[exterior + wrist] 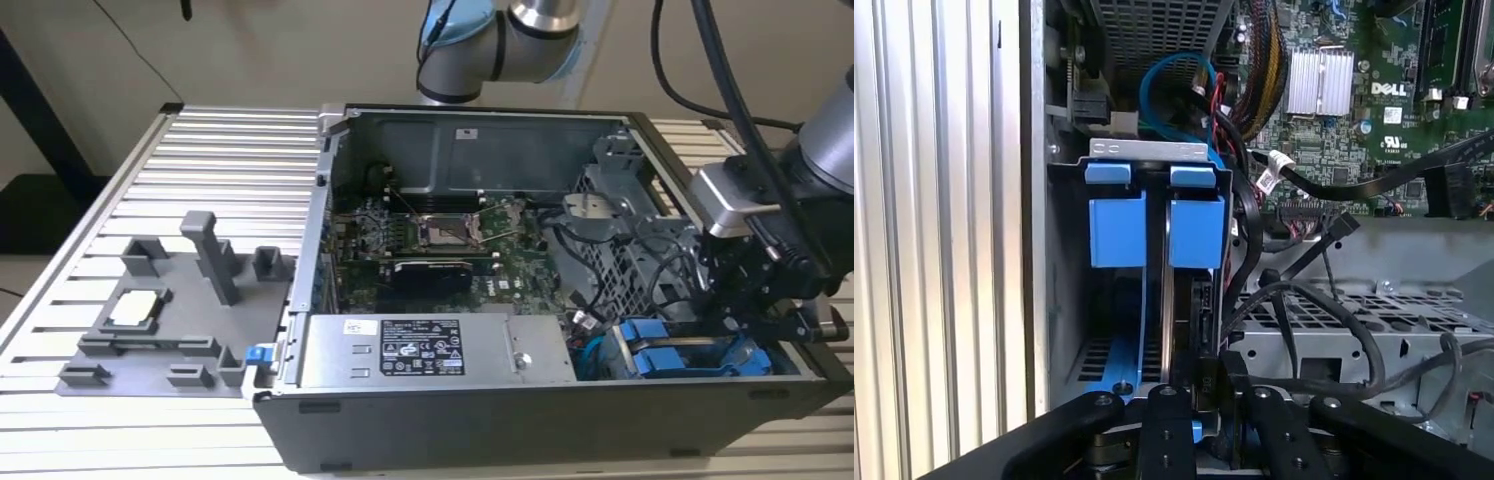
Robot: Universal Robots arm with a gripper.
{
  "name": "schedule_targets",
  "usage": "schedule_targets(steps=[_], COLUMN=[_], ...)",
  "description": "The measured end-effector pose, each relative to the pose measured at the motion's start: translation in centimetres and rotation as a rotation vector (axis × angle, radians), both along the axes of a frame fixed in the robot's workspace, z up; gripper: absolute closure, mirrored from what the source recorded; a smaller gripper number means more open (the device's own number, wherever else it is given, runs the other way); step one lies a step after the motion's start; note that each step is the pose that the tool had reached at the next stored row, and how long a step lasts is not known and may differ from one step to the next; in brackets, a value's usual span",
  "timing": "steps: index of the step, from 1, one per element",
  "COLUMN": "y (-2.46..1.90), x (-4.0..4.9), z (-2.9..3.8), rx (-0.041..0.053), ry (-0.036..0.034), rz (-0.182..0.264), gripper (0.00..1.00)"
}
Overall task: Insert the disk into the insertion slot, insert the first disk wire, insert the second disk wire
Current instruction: 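Insert the first disk wire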
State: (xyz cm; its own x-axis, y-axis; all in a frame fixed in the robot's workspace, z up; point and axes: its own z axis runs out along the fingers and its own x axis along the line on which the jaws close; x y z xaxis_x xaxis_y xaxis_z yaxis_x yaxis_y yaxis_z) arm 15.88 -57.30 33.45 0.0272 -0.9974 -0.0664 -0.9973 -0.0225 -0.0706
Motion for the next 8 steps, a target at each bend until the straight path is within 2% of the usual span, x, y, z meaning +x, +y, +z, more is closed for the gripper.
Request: schedule_targets(steps=[4,8], y=[0.00,0.00], x=[0.00,0.00], z=[0.78,2.16], rx=[-0.0005,-0.0006], ry=[0.0000,0.0000], rz=[0.000,0.000], gripper=[0.73,0.73])
